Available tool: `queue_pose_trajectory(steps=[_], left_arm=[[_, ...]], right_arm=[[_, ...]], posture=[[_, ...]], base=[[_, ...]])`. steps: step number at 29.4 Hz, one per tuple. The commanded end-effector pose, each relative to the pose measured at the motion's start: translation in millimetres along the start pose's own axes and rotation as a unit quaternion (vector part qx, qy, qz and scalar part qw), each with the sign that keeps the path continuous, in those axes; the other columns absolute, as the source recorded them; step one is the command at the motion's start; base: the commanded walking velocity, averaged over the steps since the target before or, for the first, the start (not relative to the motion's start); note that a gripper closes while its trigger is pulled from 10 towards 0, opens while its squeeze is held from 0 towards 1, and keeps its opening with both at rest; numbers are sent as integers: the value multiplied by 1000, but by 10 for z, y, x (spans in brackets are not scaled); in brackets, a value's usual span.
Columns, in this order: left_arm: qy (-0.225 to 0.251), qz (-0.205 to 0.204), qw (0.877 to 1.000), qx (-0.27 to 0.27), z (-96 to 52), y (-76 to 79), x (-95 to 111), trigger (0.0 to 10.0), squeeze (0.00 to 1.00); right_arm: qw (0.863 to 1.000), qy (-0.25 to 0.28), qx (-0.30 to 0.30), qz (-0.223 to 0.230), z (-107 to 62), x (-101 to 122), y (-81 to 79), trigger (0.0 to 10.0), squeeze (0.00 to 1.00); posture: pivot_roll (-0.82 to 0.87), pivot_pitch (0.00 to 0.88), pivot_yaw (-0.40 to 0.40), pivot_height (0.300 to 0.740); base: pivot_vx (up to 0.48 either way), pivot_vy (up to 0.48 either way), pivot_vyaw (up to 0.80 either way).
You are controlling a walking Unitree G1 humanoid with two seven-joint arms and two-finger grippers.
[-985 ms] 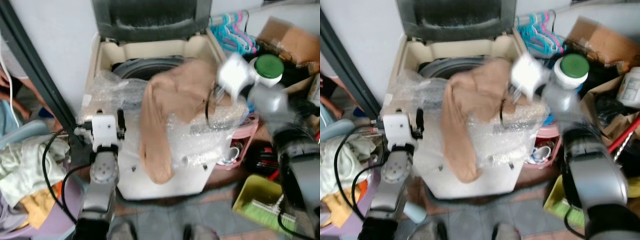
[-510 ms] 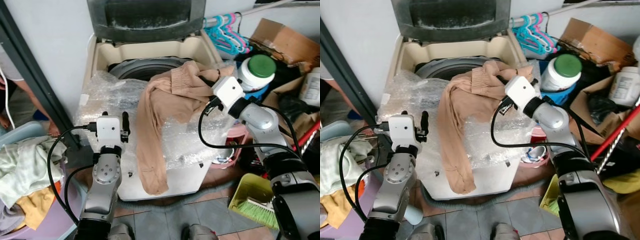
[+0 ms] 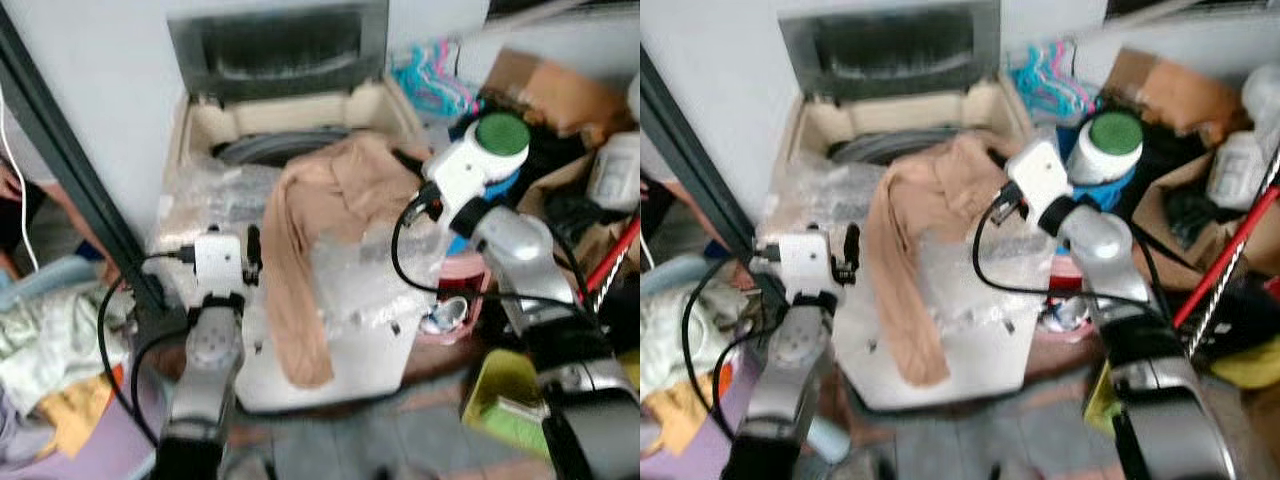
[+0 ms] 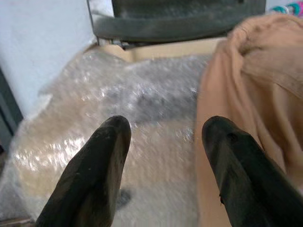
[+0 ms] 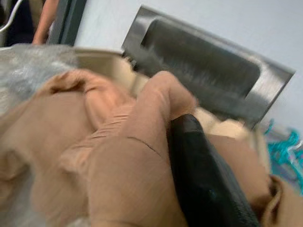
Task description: Clothes washing
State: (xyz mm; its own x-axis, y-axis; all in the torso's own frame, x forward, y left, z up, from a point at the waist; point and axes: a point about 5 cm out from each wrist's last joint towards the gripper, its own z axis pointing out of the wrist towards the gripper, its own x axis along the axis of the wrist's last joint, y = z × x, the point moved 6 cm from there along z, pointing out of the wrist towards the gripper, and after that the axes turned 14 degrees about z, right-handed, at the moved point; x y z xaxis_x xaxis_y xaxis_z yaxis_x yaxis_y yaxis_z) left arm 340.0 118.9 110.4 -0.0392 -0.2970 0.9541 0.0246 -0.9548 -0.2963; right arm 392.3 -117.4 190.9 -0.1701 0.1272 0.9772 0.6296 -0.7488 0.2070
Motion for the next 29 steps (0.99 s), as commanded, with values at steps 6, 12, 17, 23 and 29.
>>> queue_pose_trajectory(steps=[6, 12, 17, 23, 29], left_arm=[[-11, -3, 1000, -18, -39, 69, -43, 10000, 0], [-13, 1, 1000, -12, -45, 19, -57, 10000, 0], [-12, 6, 1000, -17, -52, 16, -61, 10000, 0], [-13, 0, 1000, -12, -40, 25, -48, 10000, 0], [-18, -1, 1000, -16, -72, 38, -60, 10000, 0]], right_arm=[[999, -22, 33, 35, 32, -83, -151, 10000, 1000], [999, -34, 10, 37, 44, -152, -124, 10000, 1000], [997, -52, -40, 43, 173, -264, -61, 10000, 1000], [992, -53, -70, 90, 410, -317, -196, 10000, 898], [987, -51, -77, 132, 520, -345, -278, 10000, 0]], posture=[[-81, 0, 67, 740], [-73, 0, 67, 740], [-73, 0, 66, 740], [-71, 0, 56, 740], [-61, 0, 51, 740]], base=[[0, 0, 0], [0, 0, 0], [0, 0, 0], [0, 0, 0], [0, 0, 0]])
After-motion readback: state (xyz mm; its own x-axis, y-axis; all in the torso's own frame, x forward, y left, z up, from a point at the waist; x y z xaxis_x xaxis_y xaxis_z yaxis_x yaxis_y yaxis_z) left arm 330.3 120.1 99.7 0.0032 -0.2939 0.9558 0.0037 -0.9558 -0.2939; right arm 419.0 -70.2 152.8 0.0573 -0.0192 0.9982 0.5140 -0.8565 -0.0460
